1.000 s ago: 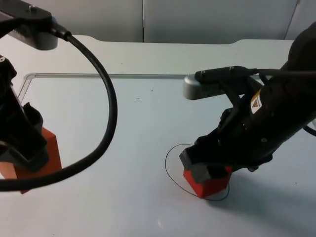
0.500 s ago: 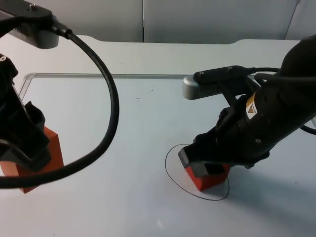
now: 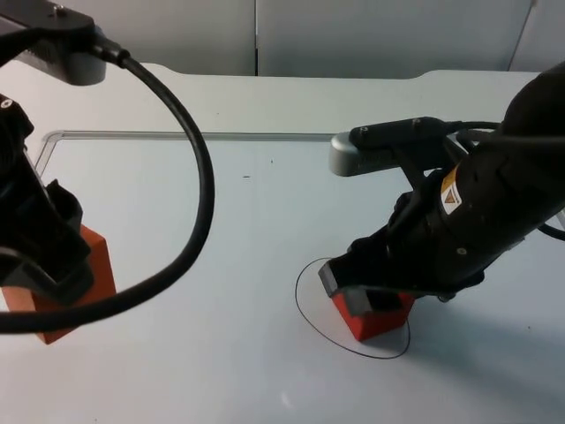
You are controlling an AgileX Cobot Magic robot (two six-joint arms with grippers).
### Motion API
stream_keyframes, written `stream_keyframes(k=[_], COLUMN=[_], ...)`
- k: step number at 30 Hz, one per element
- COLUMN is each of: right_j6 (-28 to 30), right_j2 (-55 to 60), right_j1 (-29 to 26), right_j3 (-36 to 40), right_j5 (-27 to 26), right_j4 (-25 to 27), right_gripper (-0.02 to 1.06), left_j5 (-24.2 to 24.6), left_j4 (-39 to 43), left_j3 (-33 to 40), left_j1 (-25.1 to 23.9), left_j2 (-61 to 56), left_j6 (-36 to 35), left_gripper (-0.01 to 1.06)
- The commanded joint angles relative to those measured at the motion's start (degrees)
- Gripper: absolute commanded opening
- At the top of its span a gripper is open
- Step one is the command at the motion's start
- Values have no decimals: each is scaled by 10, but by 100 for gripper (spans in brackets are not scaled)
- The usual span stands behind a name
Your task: Pick up one cube with the left hand and another cube with the right hand. First place the cube in the right hand at the target position, then stack the cube in the left hand on top.
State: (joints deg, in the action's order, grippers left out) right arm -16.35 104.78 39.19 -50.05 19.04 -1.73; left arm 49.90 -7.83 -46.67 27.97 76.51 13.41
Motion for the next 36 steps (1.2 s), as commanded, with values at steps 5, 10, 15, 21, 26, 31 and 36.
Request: stream_keyframes(k=[5,10,15,21,26,31,36], right_j6=[-2,-2,-2,-2,-2,-2,5], right_j2=[1,1,1,1,0,-44,-166], right_j1=[1,1,1,1,1,1,1], right_j3=[-3,-3,-3,-3,-3,-3,-3], right_j5=[0,0,0,0,-5,-13,-3], right_j4=[8,20,20,17,21,17,17], right_gripper=[0,0,0,31,87,105,105], left_j5=[-6,-6,-6,-6,-5,-5,-5], left_j4=[-8,-8,-8,-8,-8,-8,-8], left_j3=[1,1,1,1,1,1,0], left_j1=[4,4,4,4,4,4,4], left_j2=[-6,-6,-6,-6,-6,-6,-6], left_j6=[-1,-1,-1,-1,-1,1,1], left_gripper=[0,0,0,0,0,0,0])
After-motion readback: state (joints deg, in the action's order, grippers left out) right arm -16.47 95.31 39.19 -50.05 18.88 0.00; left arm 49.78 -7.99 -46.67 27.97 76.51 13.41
